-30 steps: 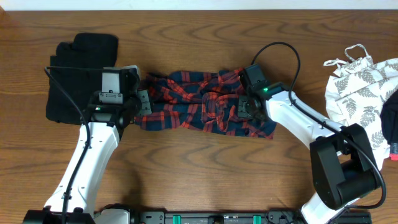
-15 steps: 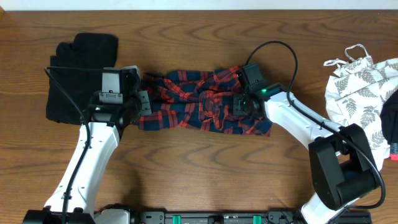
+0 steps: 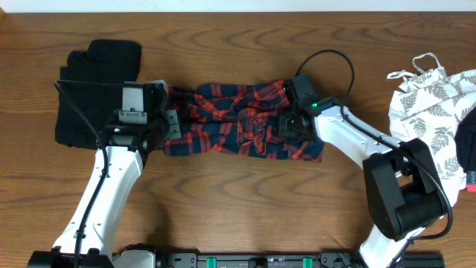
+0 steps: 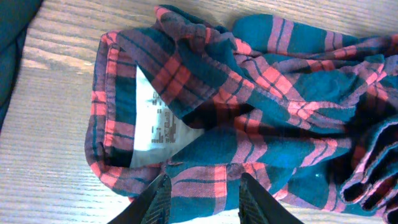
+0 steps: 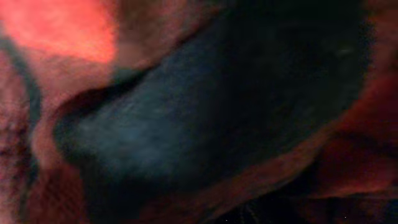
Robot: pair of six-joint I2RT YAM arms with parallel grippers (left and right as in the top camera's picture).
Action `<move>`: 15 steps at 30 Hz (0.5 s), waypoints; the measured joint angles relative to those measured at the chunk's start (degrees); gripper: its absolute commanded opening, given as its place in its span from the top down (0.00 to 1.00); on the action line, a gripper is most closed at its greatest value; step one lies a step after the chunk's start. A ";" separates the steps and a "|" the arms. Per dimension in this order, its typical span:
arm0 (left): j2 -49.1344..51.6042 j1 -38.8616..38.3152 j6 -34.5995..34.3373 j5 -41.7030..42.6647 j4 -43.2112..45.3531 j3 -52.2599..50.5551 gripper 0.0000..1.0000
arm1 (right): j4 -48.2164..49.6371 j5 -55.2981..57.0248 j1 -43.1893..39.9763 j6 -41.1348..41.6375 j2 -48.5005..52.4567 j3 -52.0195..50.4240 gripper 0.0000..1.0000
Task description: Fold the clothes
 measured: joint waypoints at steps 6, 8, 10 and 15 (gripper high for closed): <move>0.00 0.00 0.00 0.02 0.02 0.00 0.64 | -3.50 0.15 -5.38 0.66 0.09 0.70 0.58; 0.00 0.00 0.00 0.00 0.00 0.00 0.64 | -4.35 0.20 -7.82 0.24 0.09 0.79 0.58; 0.00 0.00 0.00 0.02 0.02 0.00 0.64 | -5.07 0.39 -10.10 -0.57 0.07 0.85 0.58; 0.00 0.00 0.00 0.00 0.02 0.00 0.63 | -6.47 2.86 -13.97 -2.14 0.02 0.96 0.57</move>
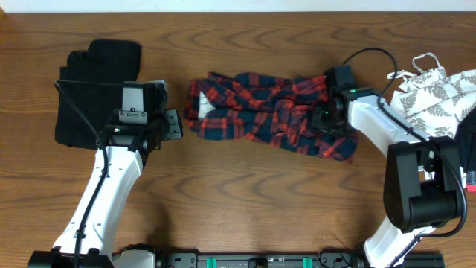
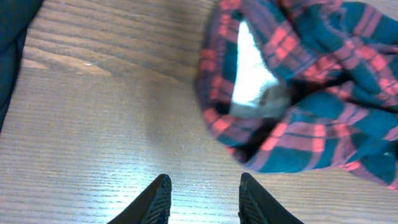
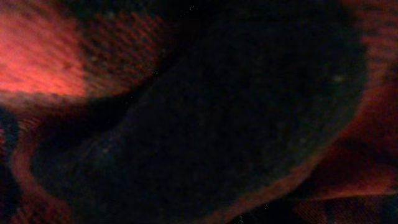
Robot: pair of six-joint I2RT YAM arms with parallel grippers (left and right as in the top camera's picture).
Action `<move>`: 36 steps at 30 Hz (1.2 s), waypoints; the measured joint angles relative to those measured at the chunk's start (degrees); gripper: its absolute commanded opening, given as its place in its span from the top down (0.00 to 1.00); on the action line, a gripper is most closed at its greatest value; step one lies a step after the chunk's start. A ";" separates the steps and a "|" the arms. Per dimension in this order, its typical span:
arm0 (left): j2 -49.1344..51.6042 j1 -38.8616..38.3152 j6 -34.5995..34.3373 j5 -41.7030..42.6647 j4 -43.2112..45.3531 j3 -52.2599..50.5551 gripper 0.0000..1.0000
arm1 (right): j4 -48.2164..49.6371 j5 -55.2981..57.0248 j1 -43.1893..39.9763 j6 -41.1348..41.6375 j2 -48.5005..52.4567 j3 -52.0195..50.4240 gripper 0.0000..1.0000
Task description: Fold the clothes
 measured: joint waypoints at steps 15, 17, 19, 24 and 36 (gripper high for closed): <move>0.00 0.00 0.00 0.02 0.09 0.00 0.63 | 1.16 2.38 1.79 -3.43 -12.26 -0.35 0.42; 0.00 0.00 0.00 0.07 0.11 0.00 0.63 | 1.95 0.98 3.65 -3.61 -14.93 -0.20 0.42; 0.00 0.00 0.00 0.17 0.13 0.00 0.63 | 1.70 -0.33 5.11 -4.20 -15.82 -0.09 0.47; 0.00 0.00 0.00 0.20 0.11 0.00 0.64 | -9.33 1.99 5.29 -3.26 -16.26 -0.15 0.49; 0.00 0.00 0.00 0.20 0.92 0.00 0.64 | -25.88 6.82 3.74 -3.72 -28.48 -0.26 0.45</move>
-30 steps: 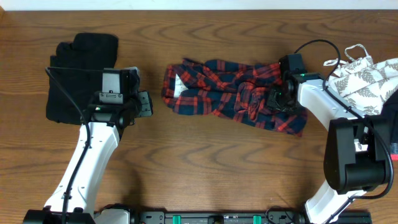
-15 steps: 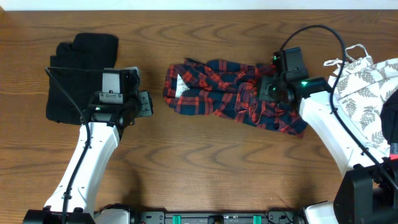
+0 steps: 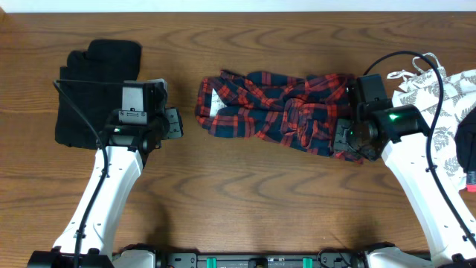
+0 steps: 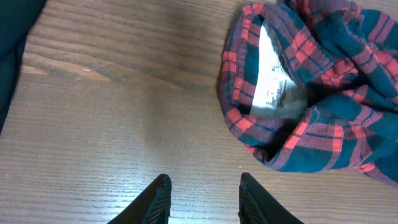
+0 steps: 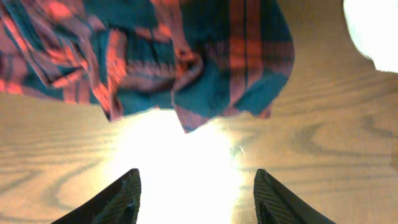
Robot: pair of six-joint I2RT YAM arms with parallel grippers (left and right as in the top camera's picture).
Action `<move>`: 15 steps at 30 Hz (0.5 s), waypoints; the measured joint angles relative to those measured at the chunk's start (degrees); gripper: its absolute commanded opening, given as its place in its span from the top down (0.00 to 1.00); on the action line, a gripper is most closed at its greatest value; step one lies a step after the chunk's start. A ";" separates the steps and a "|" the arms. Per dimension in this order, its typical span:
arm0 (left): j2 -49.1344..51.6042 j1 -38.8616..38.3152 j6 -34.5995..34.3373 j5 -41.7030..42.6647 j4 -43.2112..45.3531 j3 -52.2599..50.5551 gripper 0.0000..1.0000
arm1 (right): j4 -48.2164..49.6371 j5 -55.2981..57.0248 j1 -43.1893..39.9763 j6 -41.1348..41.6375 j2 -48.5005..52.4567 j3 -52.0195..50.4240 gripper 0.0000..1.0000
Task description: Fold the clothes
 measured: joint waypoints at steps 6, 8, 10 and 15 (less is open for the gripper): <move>0.00 0.00 0.00 -0.02 0.09 0.00 0.64 | 4.79 -0.28 0.00 0.04 0.83 -3.89 0.46; 0.00 0.00 0.00 -0.02 0.15 0.00 0.63 | 7.72 -0.33 0.00 0.07 1.49 -6.29 0.46; 0.00 0.00 0.00 -0.02 0.13 0.00 0.63 | 11.56 -0.20 0.00 0.09 2.36 -9.22 0.47; 0.00 0.00 0.00 -0.02 0.13 0.00 0.64 | 20.13 0.70 0.00 0.22 5.05 -14.88 0.53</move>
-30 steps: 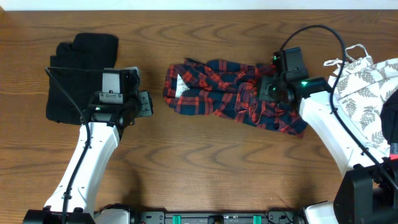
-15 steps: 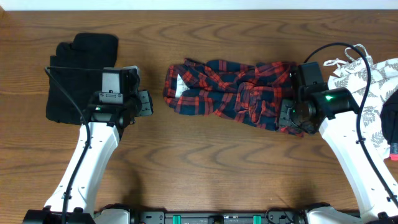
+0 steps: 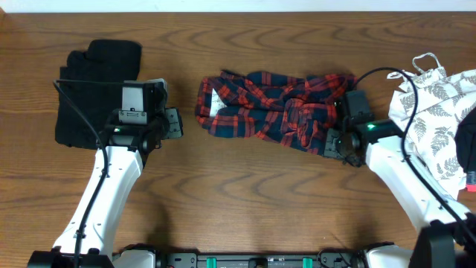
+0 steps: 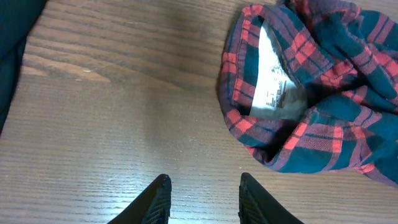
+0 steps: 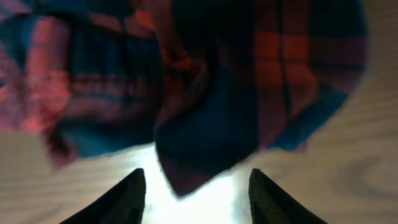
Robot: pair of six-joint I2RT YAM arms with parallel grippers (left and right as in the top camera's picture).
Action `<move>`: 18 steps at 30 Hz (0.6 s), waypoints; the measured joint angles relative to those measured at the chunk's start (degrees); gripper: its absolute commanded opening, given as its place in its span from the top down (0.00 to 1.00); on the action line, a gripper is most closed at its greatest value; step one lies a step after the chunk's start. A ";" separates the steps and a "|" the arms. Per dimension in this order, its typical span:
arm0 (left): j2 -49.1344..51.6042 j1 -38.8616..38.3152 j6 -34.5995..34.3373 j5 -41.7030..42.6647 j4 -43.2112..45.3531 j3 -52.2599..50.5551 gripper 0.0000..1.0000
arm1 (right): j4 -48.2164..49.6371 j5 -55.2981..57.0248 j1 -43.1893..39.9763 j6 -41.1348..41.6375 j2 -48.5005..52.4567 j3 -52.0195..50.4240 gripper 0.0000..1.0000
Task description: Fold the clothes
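Note:
A crumpled red and blue plaid garment lies across the middle of the wooden table, its white label showing at the left end. My left gripper stands open over bare wood, left of the garment. My right gripper is open just below the garment's right end, a dark corner of cloth hanging toward the gap between its fingers. In the overhead view the right gripper sits at the garment's lower right edge.
A folded black garment lies at the far left behind the left arm. A white leaf-print cloth is heaped at the right edge, with a dark item beside it.
My right gripper has moved left and closer to the plaid garment's right end, which now fills more of its view. The left arm and the garment have stayed where they were.
At first my right gripper was buried in the plaid garment near the left gripper. Then the garment was farther right, away from the left gripper. Later the right gripper was open and clear of the cloth, and now it sits close to its right end.

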 measured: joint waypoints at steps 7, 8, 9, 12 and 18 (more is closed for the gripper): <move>0.00 0.00 0.00 0.02 0.00 0.00 0.64 | 2.82 2.84 0.00 1.31 2.58 -1.64 0.89; 0.00 0.00 0.00 0.02 0.00 0.00 0.64 | 3.15 2.99 0.00 1.44 2.69 -1.64 0.94; 0.00 0.00 0.00 0.02 0.00 0.00 0.63 | 3.72 3.32 0.00 1.84 2.73 -1.64 0.99; 0.00 0.00 0.00 0.00 0.00 0.00 0.64 | 5.33 3.34 0.02 1.84 2.73 -1.66 0.99; 0.00 0.00 0.00 0.00 0.00 0.00 0.64 | 12.04 0.74 2.89 0.94 2.75 -1.14 0.99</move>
